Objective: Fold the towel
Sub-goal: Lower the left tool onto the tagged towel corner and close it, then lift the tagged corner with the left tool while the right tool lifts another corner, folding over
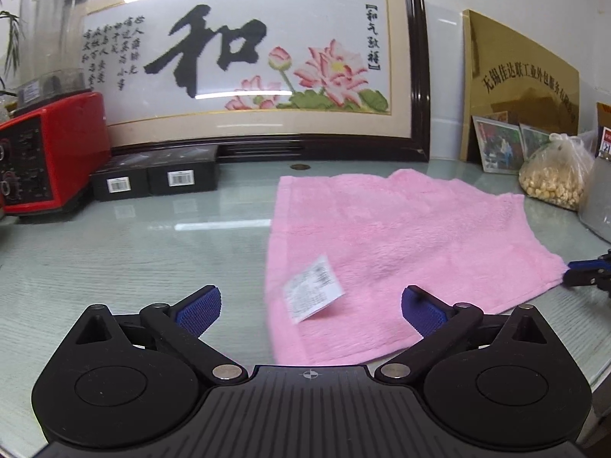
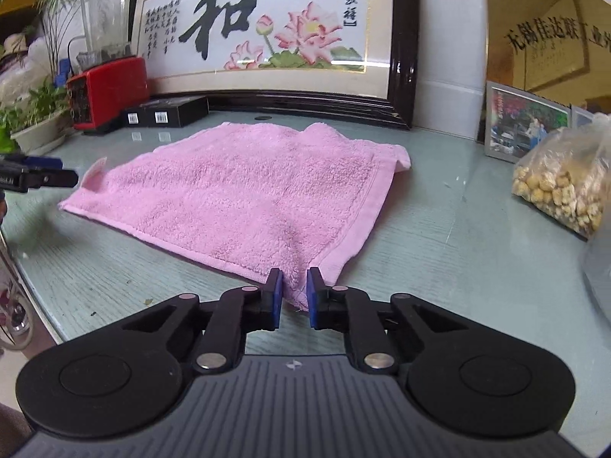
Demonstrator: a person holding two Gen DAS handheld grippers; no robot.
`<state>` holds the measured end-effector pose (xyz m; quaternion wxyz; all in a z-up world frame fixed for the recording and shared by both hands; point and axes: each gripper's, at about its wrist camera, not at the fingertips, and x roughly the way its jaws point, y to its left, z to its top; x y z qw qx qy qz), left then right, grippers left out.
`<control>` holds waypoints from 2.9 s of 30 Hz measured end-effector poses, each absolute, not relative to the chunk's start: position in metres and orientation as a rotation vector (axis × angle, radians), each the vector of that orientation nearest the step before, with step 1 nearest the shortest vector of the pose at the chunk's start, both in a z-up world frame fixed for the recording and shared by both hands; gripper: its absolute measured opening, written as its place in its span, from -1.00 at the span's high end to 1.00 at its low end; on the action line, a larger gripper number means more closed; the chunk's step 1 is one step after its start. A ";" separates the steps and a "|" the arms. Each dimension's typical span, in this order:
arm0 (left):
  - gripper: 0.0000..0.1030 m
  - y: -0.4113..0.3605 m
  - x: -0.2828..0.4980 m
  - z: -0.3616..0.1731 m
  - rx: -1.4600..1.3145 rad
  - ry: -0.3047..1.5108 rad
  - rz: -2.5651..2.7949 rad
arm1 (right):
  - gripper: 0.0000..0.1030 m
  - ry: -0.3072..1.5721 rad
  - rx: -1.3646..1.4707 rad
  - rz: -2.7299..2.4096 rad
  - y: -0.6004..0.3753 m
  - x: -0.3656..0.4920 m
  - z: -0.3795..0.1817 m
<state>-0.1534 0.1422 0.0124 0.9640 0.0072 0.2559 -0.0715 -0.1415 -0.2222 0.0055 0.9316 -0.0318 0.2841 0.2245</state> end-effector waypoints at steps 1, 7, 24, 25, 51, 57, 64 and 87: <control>-0.99 0.142 -0.156 0.010 0.026 0.519 -0.160 | 0.76 0.574 -0.050 0.458 -0.225 -0.144 0.005; -0.99 0.128 -0.172 -0.002 0.131 0.480 -0.222 | 0.78 0.533 0.013 0.434 -0.245 -0.168 0.007; -0.49 0.095 -0.175 -0.014 0.202 0.491 -0.474 | 0.67 0.515 0.051 0.406 -0.268 -0.187 -0.001; -0.49 0.097 -0.172 -0.014 0.177 0.507 -0.475 | 0.65 0.513 0.057 0.406 -0.269 -0.188 -0.001; 0.88 0.091 -0.177 -0.015 0.287 0.448 -0.365 | -0.07 0.488 0.103 0.491 -0.280 -0.190 -0.010; 0.89 0.089 -0.178 -0.015 0.272 0.448 -0.339 | -0.06 0.466 0.003 0.480 -0.260 -0.190 -0.011; 0.89 0.090 -0.179 -0.013 0.228 0.453 -0.332 | 0.67 0.450 0.003 0.446 -0.256 -0.193 -0.013; 0.90 0.080 -0.151 0.070 0.062 0.260 -0.245 | 0.74 0.210 0.110 0.386 -0.263 -0.179 0.069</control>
